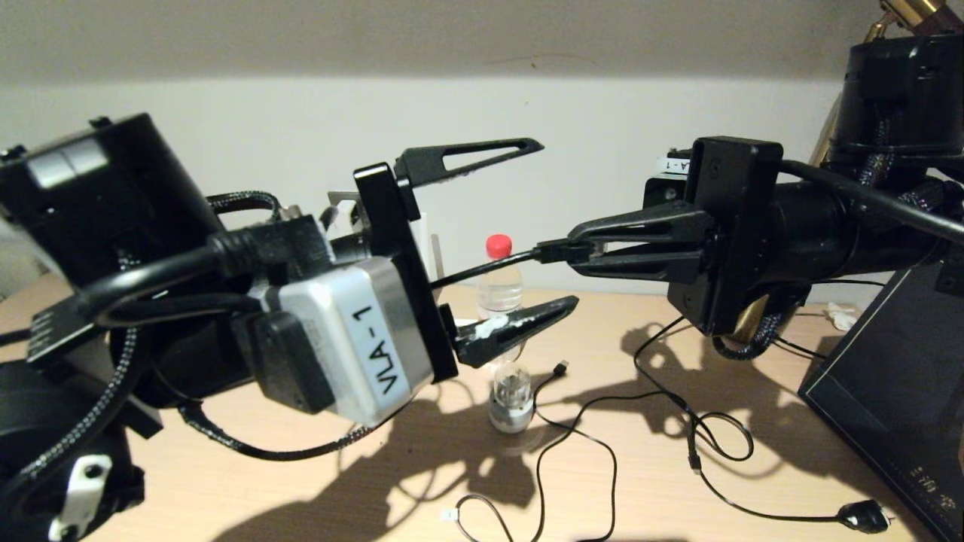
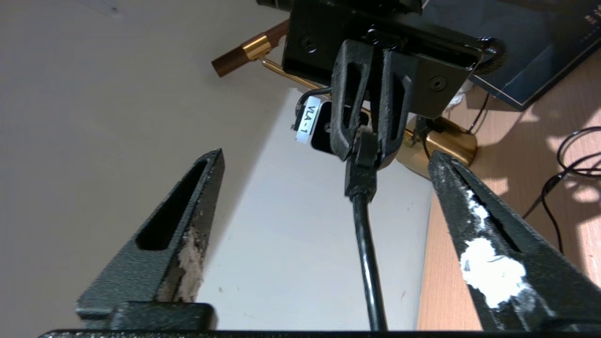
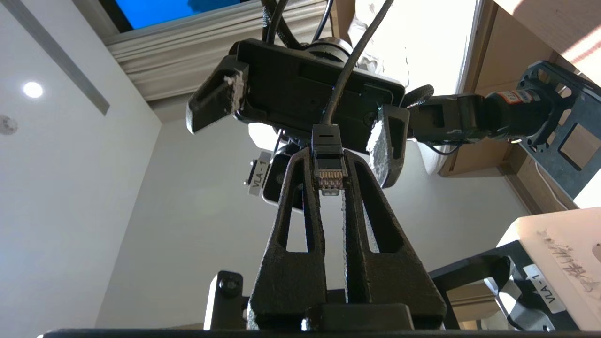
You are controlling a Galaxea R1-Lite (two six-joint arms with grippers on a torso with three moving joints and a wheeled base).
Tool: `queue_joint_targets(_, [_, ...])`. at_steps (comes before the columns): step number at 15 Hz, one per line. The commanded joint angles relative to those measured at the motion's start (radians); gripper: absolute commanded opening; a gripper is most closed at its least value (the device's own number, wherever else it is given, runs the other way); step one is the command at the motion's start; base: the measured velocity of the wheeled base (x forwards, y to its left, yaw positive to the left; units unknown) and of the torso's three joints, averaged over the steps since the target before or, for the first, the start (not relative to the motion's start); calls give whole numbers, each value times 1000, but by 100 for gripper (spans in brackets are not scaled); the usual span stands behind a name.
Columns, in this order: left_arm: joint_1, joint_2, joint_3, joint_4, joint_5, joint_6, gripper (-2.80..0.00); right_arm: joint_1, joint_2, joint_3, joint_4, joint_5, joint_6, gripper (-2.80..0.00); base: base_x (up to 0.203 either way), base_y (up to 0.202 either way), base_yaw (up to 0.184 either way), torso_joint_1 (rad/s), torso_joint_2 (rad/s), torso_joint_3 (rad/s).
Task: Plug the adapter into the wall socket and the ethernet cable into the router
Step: Hand it to the other hand
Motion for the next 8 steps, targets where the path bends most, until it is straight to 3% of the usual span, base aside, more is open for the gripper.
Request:
queue_joint_targets(1, [-8,4,-3,-6,-3,6,0,-9,-9,0,-2,13,8,-280,0,0,0,0,0,0])
queue_joint_targets(8, [-11,9,-8,-19,-3,-5,0,-16,-10,2,-3,27,8,-280,0,0,0,0,0,0])
